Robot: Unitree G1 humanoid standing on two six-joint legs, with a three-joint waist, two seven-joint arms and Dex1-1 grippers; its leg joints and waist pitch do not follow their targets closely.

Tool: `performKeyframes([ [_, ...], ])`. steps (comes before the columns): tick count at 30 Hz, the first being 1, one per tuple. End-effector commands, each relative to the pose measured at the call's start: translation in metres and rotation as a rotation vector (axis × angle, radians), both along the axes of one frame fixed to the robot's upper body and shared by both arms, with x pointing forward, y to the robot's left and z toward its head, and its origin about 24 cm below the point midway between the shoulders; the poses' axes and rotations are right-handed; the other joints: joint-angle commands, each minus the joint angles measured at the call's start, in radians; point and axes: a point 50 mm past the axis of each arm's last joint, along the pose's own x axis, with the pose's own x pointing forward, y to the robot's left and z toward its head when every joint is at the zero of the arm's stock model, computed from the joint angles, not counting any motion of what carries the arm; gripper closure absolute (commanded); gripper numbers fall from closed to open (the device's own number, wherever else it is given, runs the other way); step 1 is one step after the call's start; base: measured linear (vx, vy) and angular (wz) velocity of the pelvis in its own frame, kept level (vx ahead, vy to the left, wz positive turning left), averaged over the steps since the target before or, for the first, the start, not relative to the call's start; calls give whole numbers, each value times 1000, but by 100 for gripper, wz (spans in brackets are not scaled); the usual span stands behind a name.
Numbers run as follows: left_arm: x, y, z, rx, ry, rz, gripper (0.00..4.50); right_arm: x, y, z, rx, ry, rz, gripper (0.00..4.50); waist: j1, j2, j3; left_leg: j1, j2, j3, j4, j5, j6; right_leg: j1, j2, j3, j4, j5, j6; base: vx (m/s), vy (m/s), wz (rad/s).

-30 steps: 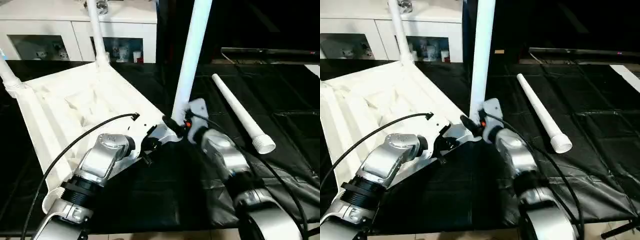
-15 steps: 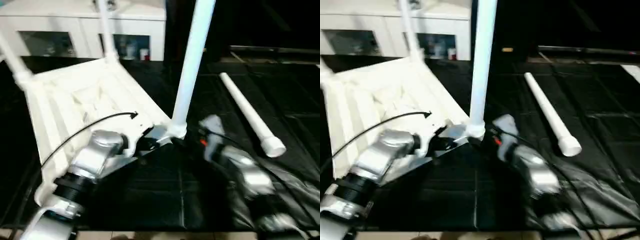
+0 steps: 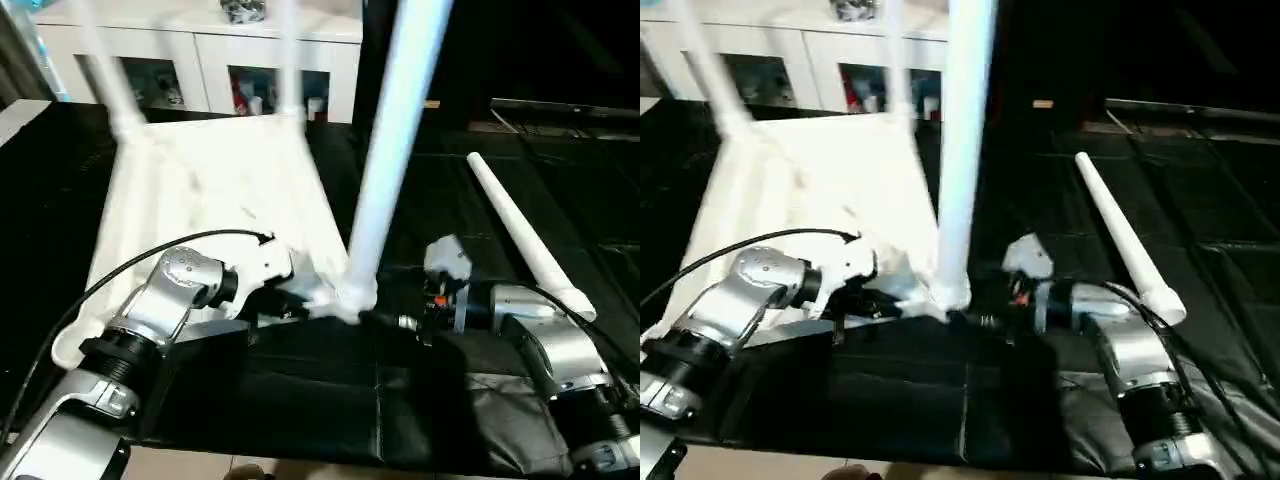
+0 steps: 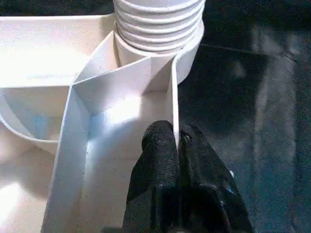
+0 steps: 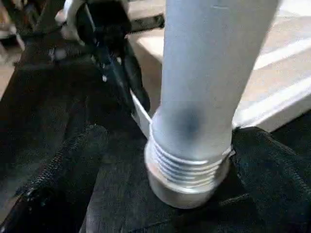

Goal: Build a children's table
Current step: Rotate leg to tighten

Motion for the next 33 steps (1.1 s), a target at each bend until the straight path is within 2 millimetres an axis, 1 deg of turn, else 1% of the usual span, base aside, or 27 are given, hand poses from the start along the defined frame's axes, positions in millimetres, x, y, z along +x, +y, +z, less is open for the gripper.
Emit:
performKeyframes([
  [1,-1,-16,8,10,-20,-132,450,-2,5,-3,-32,19,38,5,-5,5,-70,15,68,-26,-67,-171,47,55,-107,70,-85,-258,-161,0,0,0],
  [2,-2,-17,7,17,-20,-161,450,0,7,-3,-27,28,44,5,-3,2,-71,20,70,-24,-65,-167,47,52,-107,71,-85,-252,-163,0,0,0],
  [3,-2,-17,7,20,-21,-168,450,1,8,-3,-26,29,46,5,-2,5,-72,20,70,-24,-65,-162,47,51,-106,71,-81,-242,-169,0,0,0],
  [5,-3,-18,6,25,-22,-184,450,2,9,-3,-22,31,56,5,2,4,-73,16,73,-26,-65,-151,51,54,-106,70,-77,-218,-174,0,0,0],
  [6,-3,-18,6,26,-22,-186,450,2,9,-3,-20,34,61,5,5,5,-74,17,74,-25,-64,-145,50,53,-108,71,-74,-202,-178,0,0,0],
  [7,-3,-18,6,26,-23,-189,450,2,10,-3,-16,40,71,5,7,2,-75,16,74,-24,-64,-140,50,54,-107,71,-73,-189,-181,0,0,0],
  [8,-3,-18,5,26,-23,-192,450,2,10,-3,-10,45,82,5,9,3,-75,16,73,-24,-63,-137,52,54,-107,70,-70,-182,-183,0,0,0],
  [10,-3,-18,5,28,-25,-198,450,2,11,-4,0,57,95,32,9,3,-75,14,73,-25,-63,-135,54,56,-107,70,-69,-176,-183,0,0,0],
  [11,-3,-18,5,29,-25,-201,450,2,11,-4,3,60,98,40,10,1,-75,13,73,-25,-63,-136,55,57,-109,70,-70,-181,-180,0,0,0],
  [14,-3,-18,4,30,-25,-209,450,2,12,-4,11,72,107,60,10,1,-74,12,71,-25,-62,-136,54,57,-108,69,-72,-202,-173,0,0,0],
  [15,-3,-18,4,31,-25,-211,450,2,12,-4,14,75,109,81,11,1,-74,12,71,-24,-62,-141,54,57,-109,69,-74,-214,-169,0,0,0],
  [17,-3,-18,4,32,-25,-216,450,1,12,-5,18,81,114,87,11,2,-74,13,72,-25,-63,-138,51,56,-108,69,-74,-221,-165,0,0,0],
  [20,-4,-17,3,33,-24,-219,450,1,11,-5,21,87,116,115,11,3,-76,13,72,-25,-62,-132,51,56,-108,69,-71,-200,-171,0,0,0],
  [22,-4,-17,3,33,-24,-220,450,0,10,-6,24,91,116,128,11,5,-77,13,72,-25,-61,-128,53,57,-108,69,-70,-184,-177,0,0,0],
  [23,-4,-17,2,32,-24,-219,450,0,10,-7,24,95,115,137,11,4,-77,13,72,-25,-61,-127,54,56,-107,69,-69,-178,-179,0,0,0],
  [24,-4,-17,2,32,-24,-218,450,0,10,-7,24,97,115,157,11,3,-76,12,71,-25,-61,-129,54,57,-107,69,-69,-178,-180,0,0,0],
  [25,-4,-17,2,31,-24,-217,450,-1,10,-8,25,99,115,157,12,6,-77,13,71,-25,-61,-132,53,58,-109,69,-70,-186,-179,0,0,0],
  [28,-3,-17,2,30,-24,-214,450,-1,9,-9,25,103,113,170,12,4,-76,13,71,-25,-62,-143,49,57,-108,68,-73,-208,-174,0,0,0],
  [29,-3,-17,1,28,-23,-210,450,-2,10,-11,28,107,110,170,13,7,-75,14,71,-26,-61,-147,47,56,-108,68,-74,-216,-171,0,0,0],
  [33,-3,-17,0,25,-16,-205,450,-3,12,-13,37,114,106,179,12,6,-76,14,72,-26,-62,-147,45,57,-108,68,-73,-211,-173,0,0,0],
])
